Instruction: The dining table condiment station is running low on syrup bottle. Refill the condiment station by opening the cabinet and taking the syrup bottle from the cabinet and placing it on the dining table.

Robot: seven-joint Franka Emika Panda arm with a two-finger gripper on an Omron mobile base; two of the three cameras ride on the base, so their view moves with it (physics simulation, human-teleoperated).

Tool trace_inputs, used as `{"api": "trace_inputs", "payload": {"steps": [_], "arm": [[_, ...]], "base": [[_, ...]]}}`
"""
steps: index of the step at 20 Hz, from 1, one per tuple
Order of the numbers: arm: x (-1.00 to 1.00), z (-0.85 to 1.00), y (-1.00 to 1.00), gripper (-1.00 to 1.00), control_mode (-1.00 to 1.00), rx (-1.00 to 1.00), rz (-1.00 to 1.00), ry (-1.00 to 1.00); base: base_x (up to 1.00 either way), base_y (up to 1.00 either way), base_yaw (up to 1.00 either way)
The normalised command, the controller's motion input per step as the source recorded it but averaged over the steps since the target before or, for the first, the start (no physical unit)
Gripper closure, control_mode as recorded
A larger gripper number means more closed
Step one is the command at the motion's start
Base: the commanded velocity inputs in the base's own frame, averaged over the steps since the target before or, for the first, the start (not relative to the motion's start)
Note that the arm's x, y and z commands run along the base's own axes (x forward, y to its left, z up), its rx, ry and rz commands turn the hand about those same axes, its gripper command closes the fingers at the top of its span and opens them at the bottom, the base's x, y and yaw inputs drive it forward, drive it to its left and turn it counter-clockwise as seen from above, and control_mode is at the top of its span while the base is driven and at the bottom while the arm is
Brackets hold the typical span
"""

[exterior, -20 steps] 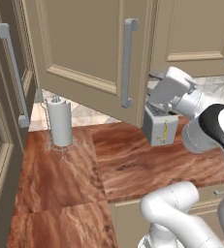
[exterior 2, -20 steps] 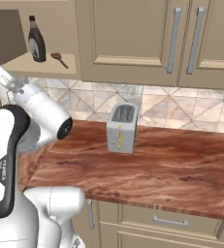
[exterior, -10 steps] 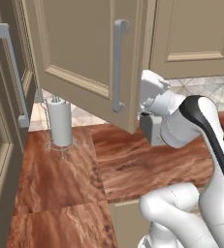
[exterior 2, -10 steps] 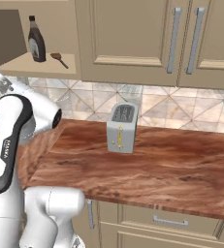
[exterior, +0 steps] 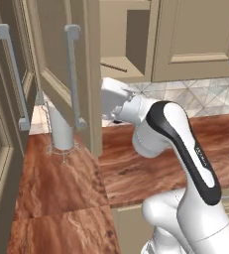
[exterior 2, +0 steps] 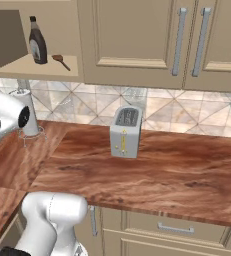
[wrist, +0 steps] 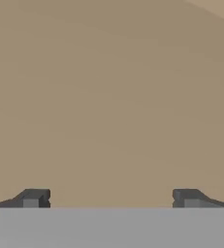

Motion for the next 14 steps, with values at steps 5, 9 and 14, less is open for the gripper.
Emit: {"api": "trace_inputs", "payload": {"steps": [5, 9, 14], "arm": [[0.00, 0.00, 0.73, -1.00, -1.00, -0.04, 0.00, 0.00], [0.00, -0.05, 0.32, -1.00, -1.00, -0.04, 0.00, 0.08], [0.03, -0.16, 0.03, -1.00, -1.00, -0.09, 0.00, 0.06]], "base": [[0.00, 0.00, 0.00], [0.00, 0.00, 0.00], [0.00, 0.00, 0.00]]}}
